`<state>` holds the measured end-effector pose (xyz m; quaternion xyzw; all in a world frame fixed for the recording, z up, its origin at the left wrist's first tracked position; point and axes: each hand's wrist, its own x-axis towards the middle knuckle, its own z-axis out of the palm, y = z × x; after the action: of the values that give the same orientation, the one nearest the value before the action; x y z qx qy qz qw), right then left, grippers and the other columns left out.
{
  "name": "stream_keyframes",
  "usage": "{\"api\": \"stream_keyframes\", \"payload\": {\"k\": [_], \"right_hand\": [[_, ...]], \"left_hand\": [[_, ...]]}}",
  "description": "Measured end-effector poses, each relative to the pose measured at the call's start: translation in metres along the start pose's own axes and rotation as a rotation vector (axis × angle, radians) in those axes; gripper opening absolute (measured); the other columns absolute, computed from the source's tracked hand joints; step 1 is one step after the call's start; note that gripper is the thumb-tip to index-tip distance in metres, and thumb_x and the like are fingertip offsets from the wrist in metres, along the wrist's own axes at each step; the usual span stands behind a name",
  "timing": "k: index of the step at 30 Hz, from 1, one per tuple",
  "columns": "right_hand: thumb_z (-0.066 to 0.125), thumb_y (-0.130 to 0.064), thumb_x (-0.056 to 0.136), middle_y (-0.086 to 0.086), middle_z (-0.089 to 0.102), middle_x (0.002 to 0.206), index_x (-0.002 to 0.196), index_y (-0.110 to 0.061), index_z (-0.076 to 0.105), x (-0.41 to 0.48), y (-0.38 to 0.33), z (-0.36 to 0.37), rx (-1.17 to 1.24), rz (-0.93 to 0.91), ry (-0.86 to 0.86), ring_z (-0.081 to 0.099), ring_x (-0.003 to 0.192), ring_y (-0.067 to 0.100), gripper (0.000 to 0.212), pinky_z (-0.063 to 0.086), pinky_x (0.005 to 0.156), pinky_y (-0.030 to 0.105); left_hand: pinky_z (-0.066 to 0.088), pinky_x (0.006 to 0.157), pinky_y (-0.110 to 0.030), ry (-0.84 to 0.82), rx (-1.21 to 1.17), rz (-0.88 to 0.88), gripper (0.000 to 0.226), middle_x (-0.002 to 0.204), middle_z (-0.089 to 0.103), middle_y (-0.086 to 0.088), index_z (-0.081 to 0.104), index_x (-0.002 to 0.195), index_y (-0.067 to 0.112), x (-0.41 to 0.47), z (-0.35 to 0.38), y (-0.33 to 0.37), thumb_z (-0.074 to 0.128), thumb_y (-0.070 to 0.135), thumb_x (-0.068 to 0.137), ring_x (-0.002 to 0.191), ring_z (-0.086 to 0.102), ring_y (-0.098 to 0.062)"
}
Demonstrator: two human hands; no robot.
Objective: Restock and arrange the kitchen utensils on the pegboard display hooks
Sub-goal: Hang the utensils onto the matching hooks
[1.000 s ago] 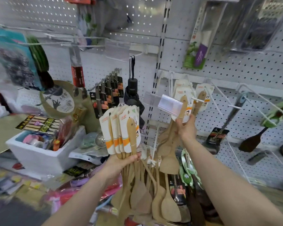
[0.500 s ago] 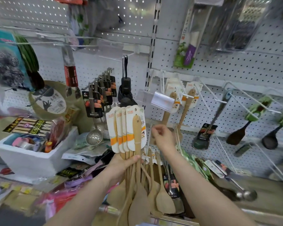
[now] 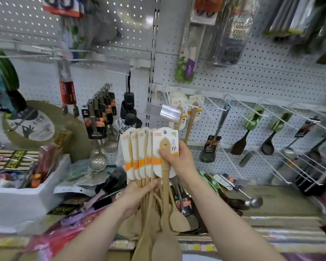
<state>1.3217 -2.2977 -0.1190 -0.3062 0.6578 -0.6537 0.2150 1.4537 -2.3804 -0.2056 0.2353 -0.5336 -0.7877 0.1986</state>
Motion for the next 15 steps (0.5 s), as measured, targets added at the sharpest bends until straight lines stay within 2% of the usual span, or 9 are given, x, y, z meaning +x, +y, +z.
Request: {"api": "stream_keyframes", "payload": {"k": [2, 5, 8, 10, 12, 15], "right_hand": [[0.074, -0.020, 0.086, -0.002, 0.072, 0.111, 0.112, -0.025, 0.063, -0.004, -0.001, -0.012, 0.052, -0.021, 0.038, 0.070, 0.102, 0.016, 0.029, 0.058, 0.087, 0.037], [0.067, -0.029, 0.092, -0.004, 0.072, 0.113, 0.118, -0.021, 0.063, -0.004, -0.005, -0.033, 0.100, -0.030, 0.133, 0.070, 0.099, 0.010, 0.028, 0.057, 0.079, 0.025], [0.063, -0.036, 0.093, -0.003, 0.072, 0.112, 0.114, -0.025, 0.062, 0.003, -0.011, -0.050, 0.085, -0.033, 0.210, 0.070, 0.097, 0.010, 0.024, 0.058, 0.079, 0.028], [0.062, -0.035, 0.094, -0.004, 0.071, 0.109, 0.111, -0.025, 0.062, 0.010, -0.019, -0.055, 0.082, -0.060, 0.232, 0.070, 0.091, 0.005, 0.020, 0.056, 0.072, 0.022], [0.061, -0.033, 0.096, -0.007, 0.072, 0.105, 0.108, -0.027, 0.061, 0.016, -0.029, -0.057, 0.108, -0.094, 0.235, 0.070, 0.085, 0.001, 0.014, 0.054, 0.066, 0.017], [0.061, -0.035, 0.095, -0.008, 0.071, 0.108, 0.111, -0.028, 0.062, 0.026, -0.038, -0.055, 0.108, -0.115, 0.201, 0.070, 0.093, 0.006, 0.018, 0.057, 0.073, 0.022]], "left_hand": [[0.051, 0.085, -0.040, 0.003, -0.004, -0.001, 0.047, 0.081, 0.070, -0.005, 0.071, 0.100, 0.004, -0.002, -0.001, 0.004, 0.084, 0.037, 0.070, 0.085, 0.062, -0.027], [0.053, 0.083, -0.038, -0.019, 0.003, 0.012, 0.060, 0.081, 0.072, -0.002, 0.075, 0.097, 0.012, -0.003, -0.002, 0.008, 0.088, 0.052, 0.054, 0.081, 0.065, -0.022], [0.053, 0.082, -0.037, -0.012, -0.005, 0.003, 0.050, 0.081, 0.071, -0.001, 0.067, 0.115, 0.004, -0.003, -0.002, 0.010, 0.075, 0.034, 0.075, 0.082, 0.064, -0.022], [0.053, 0.084, -0.037, -0.013, -0.003, 0.002, 0.040, 0.083, 0.070, -0.002, 0.065, 0.119, 0.004, -0.002, -0.002, 0.011, 0.067, 0.025, 0.085, 0.084, 0.063, -0.022], [0.053, 0.090, -0.039, -0.022, -0.001, 0.021, 0.033, 0.087, 0.069, -0.003, 0.068, 0.119, 0.013, -0.002, -0.003, 0.013, 0.064, 0.023, 0.088, 0.086, 0.062, -0.022], [0.050, 0.097, -0.043, -0.010, 0.004, 0.045, 0.030, 0.097, 0.071, -0.003, 0.068, 0.120, 0.013, 0.001, -0.004, 0.016, 0.063, 0.019, 0.090, 0.091, 0.063, -0.022]]}}
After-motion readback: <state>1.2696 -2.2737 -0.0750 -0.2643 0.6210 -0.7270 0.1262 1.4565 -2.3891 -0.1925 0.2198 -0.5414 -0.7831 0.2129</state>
